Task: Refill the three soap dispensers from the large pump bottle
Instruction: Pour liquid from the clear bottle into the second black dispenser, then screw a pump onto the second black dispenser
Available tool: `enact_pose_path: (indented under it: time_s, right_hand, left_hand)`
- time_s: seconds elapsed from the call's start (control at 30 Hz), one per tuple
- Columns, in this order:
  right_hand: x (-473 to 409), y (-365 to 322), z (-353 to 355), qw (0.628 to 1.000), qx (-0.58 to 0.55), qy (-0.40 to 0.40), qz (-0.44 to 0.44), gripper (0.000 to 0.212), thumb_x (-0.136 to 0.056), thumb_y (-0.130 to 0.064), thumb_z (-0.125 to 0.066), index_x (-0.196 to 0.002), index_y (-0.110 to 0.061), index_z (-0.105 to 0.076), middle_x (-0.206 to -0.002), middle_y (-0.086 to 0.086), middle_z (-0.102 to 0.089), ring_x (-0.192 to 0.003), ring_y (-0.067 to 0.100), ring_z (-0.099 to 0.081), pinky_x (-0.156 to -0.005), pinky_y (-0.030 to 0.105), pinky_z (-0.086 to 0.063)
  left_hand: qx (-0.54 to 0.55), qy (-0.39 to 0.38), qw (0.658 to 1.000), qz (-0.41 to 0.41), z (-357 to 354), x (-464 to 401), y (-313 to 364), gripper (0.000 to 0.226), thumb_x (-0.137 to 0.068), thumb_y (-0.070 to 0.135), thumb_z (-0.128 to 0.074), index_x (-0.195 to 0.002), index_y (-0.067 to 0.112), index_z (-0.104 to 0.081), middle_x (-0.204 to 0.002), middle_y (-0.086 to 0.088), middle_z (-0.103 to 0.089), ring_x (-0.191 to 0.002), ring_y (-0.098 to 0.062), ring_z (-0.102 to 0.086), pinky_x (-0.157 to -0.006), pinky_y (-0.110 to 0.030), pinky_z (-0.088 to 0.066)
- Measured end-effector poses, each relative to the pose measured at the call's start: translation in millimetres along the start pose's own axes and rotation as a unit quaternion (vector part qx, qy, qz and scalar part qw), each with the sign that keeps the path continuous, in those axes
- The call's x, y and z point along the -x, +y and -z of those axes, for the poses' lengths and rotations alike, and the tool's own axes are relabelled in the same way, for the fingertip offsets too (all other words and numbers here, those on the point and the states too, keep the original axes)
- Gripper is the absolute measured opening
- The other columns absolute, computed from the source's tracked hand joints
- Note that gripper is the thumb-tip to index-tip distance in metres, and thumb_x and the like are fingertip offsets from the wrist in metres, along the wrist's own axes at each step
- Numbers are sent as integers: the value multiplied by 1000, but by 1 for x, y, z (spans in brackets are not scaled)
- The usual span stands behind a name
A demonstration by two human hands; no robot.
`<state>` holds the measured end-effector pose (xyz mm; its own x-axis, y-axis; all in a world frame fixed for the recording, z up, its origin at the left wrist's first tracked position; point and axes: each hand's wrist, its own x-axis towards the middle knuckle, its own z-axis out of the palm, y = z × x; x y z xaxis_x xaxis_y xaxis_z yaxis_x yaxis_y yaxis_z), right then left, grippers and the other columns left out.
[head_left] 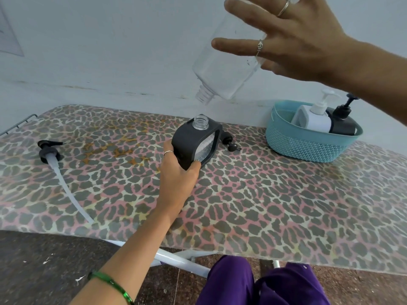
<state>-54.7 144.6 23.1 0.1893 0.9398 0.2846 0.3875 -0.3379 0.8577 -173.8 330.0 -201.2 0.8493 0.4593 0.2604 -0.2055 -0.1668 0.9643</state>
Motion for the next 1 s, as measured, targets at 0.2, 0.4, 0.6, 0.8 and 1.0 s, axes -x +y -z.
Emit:
enact_pose_path:
  time_s: [0.2,0.4,0.6,0.8,1.0]
  right_hand:
    - [12,-33,-10,997,-34,-21,-61,83,-84,-18,-64,-151,-32,-17,-149,21,-33,-137,35,-34,-107,63,-21]
    - [51,-77,-13,929,-233,-47,-283,89,-71,-35,-73,-149,-30,-30,-140,11,-46,-127,31,-44,-102,52,-27]
    - [87,-120,-14,656,-509,93,-550,78,-73,-37,-77,-139,-26,-37,-115,-11,-57,-106,-1,-55,-93,22,-47]
    - [110,-164,-32,504,-573,129,-633,79,-76,-38,-79,-140,-27,-33,-116,-13,-56,-111,4,-56,-98,29,-46]
    - [119,-183,-40,490,-570,99,-653,92,-74,-49,-78,-146,-30,-24,-124,-24,-47,-109,-23,-45,-91,2,-35]
  left_hand:
    - [2,0,1000,2,0,0,-2,49,-76,2,-61,-107,38,-46,-97,-11,-61,-68,-14,-55,-54,-20,-48]
    - [-5,8,1000,-5,0,-1,-2,53,-77,-3,-61,-105,39,-46,-92,11,-63,-71,4,-61,-54,-7,-45]
    - [-3,-1,1000,-5,0,-1,-1,56,-80,-1,-63,-101,46,-44,-87,33,-62,-79,13,-61,-58,-4,-46]
    - [2,5,1000,-5,1,0,1,57,-79,-1,-61,-103,48,-46,-89,39,-62,-79,14,-62,-60,-4,-47]
    - [-10,13,1000,-18,0,1,0,57,-77,-2,-60,-100,48,-45,-83,42,-60,-64,17,-57,-52,-4,-46]
